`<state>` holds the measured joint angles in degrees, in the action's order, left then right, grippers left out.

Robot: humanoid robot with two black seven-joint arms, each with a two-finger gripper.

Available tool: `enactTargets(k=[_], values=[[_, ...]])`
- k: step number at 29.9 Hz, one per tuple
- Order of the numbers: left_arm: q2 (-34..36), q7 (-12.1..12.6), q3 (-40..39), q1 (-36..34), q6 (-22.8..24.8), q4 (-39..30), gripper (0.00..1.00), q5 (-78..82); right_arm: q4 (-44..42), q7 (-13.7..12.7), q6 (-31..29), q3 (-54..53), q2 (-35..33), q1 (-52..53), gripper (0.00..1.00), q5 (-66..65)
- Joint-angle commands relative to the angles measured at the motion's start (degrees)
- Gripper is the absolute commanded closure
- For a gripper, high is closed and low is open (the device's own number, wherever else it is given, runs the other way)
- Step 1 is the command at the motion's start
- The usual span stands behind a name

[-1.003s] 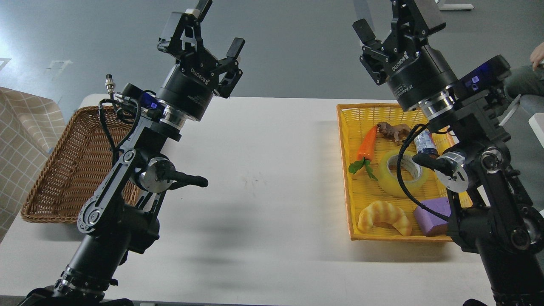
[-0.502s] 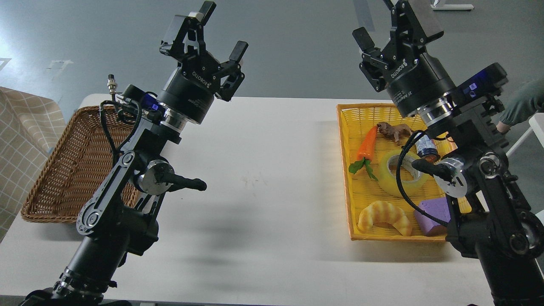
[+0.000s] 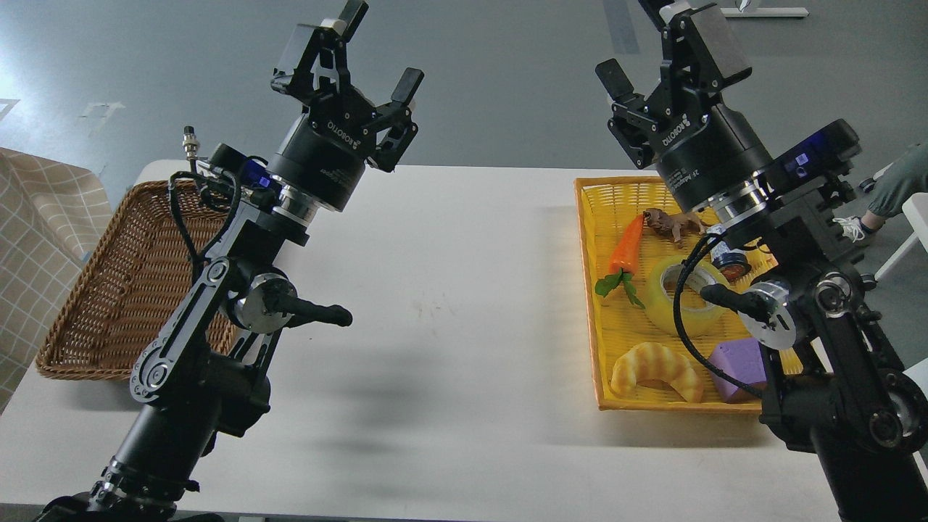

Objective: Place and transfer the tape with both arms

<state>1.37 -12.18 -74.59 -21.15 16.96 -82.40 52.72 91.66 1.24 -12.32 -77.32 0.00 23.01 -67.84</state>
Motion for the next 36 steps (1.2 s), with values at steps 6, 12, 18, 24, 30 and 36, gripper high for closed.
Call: enactTargets(k=[6,12,18,24,30,36], values=[[0.22,0.14,-0.21,0.14,0.97,-0.13,0.02,0.01,-0.16,0.0,0.01,-0.02,0.0,0.01,0.0,-0.01],[0.13,0.23,-0.38,0.14,1.41,-0.13,0.02,0.01,-0.07,0.0,0.1,-0.28,0.0,0.1,0.0,-0.01],[0.3,0.23,-0.47,0.14,1.41,-0.21,0.02,0.01,-0.08,0.0,0.1,-0.37,0.0,0.28,0.0,-0.01],[0.57,0.23,-0.56,0.05,1.5,-0.21,0.02,-0.08,-0.07,0.0,0.1,-0.55,0.0,0.19,0.0,-0.01],[0.39,0.23,-0.56,0.05,1.41,-0.21,0.02,-0.08,-0.07,-0.18,0.1,-0.55,0.0,0.1,0.0,-0.01],[0.57,0.23,-0.73,0.05,1.41,-0.21,0.02,-0.08,-0.07,-0.62,0.1,-0.64,0.0,-0.08,0.0,0.08]])
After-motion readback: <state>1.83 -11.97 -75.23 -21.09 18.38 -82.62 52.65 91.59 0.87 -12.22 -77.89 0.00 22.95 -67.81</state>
